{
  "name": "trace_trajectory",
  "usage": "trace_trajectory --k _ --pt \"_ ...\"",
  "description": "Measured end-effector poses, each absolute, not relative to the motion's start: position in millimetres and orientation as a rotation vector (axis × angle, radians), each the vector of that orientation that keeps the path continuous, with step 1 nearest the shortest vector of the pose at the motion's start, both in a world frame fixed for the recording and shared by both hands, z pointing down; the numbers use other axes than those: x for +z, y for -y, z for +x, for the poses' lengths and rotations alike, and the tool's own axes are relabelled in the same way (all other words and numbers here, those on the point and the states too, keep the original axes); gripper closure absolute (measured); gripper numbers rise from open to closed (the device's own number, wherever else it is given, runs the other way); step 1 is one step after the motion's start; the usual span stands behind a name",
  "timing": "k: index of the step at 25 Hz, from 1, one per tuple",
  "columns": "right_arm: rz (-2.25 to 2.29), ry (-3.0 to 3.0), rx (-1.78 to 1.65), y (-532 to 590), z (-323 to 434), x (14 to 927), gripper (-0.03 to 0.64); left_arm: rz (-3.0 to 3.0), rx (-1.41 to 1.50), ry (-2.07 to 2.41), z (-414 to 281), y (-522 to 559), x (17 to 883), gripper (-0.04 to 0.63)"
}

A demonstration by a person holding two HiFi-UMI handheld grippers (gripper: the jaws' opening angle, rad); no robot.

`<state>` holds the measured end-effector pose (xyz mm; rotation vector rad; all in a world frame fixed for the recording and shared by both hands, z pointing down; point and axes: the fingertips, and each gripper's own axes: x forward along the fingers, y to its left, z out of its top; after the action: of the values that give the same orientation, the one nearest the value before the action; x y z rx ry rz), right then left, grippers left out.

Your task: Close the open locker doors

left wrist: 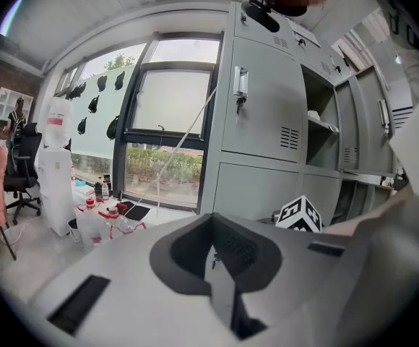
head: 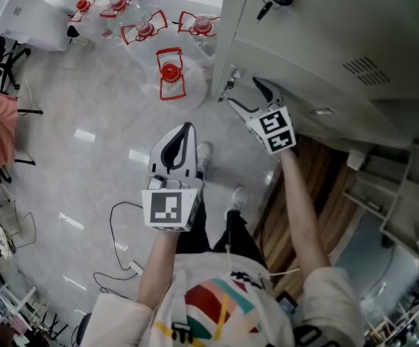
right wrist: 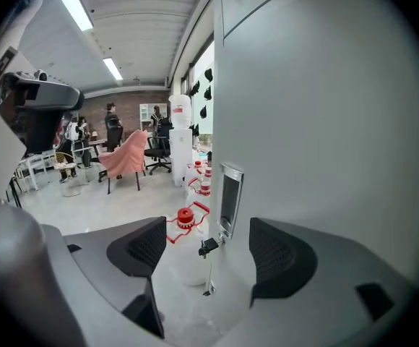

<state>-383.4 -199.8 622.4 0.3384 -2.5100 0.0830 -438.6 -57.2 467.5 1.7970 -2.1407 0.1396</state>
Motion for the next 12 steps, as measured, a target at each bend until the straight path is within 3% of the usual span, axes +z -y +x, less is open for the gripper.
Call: trace_trajectory --k 12 --pt "0.370 2.497 0.034 209.3 -376.0 612.5 0.281 1.787 0.138 2.151 -436.7 50.4 464.7 0.589"
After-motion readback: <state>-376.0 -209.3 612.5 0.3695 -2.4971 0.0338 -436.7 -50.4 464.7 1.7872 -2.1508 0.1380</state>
